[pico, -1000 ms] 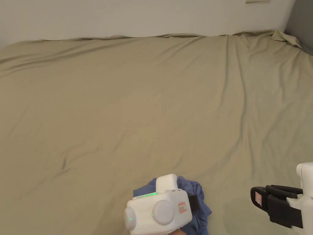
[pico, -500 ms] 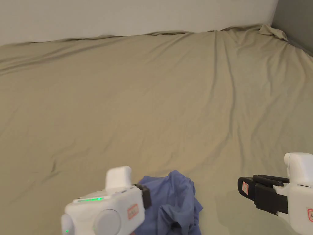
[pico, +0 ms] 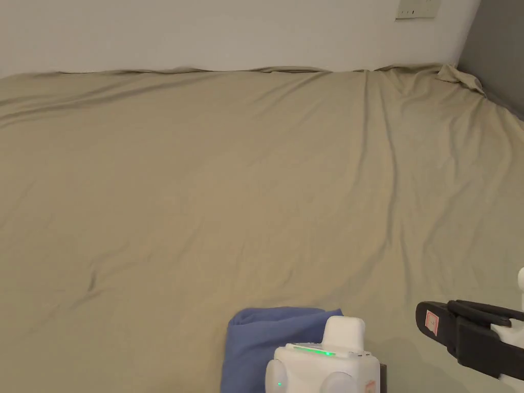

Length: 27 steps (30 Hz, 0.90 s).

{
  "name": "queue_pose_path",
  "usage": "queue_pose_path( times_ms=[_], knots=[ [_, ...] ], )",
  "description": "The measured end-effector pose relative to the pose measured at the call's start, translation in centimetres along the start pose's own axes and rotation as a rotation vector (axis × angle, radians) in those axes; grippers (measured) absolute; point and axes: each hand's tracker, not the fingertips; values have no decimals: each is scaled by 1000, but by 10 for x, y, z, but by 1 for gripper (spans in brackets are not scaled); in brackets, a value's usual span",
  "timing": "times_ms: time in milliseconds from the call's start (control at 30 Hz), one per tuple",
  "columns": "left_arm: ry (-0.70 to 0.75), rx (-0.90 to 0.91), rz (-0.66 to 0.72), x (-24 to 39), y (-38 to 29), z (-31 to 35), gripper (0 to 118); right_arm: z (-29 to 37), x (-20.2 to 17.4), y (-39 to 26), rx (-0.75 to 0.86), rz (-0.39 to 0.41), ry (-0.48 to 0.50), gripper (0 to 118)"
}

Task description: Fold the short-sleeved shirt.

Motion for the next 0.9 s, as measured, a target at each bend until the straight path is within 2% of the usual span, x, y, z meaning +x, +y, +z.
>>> queue_pose_path(
  times_ms=[33, 67, 133, 200, 300, 400, 467, 567, 667, 733, 767, 800, 900],
  knots=[
    [-92, 11, 28, -2, 2, 18, 0, 2, 2, 3, 29, -7, 32, 2],
    [-122, 38, 24, -6, 4, 35, 0, 3, 3, 6, 48, -19, 54, 2],
    [-80, 128, 6, -24, 6, 85, 0, 3, 6, 12, 90, -55, 116, 2],
    [-14, 202, 55, -58, 8, 126, 0, -7, 11, 13, 78, -99, 223, 2],
    [67, 244, 185, -118, 7, 171, 0, -39, 12, 7, -4, -124, 340, 2],
    [162, 261, 265, -161, -5, 200, 0, -92, 16, -10, -170, -164, 420, 2],
    [127, 280, 340, -178, -15, 213, 0, -130, 21, -26, -306, -204, 465, 2],
    [68, 297, 414, -184, -28, 218, 0, -181, 37, -49, -471, -224, 377, 2],
    [60, 282, 418, -181, -37, 212, 0, -209, 51, -61, -535, -210, 155, 2],
    [42, 276, 428, -181, -40, 206, 0, -216, 69, -64, -518, -330, 217, 2],
    [26, 269, 435, -181, -41, 203, 0, -219, 77, -66, -512, -422, 245, 2],
    [18, 262, 438, -180, -41, 199, 0, -220, 84, -68, -516, -471, 258, 3],
    [6, 246, 417, -175, -38, 191, 0, -221, 90, -69, -516, -465, 279, 3]
  ],
)
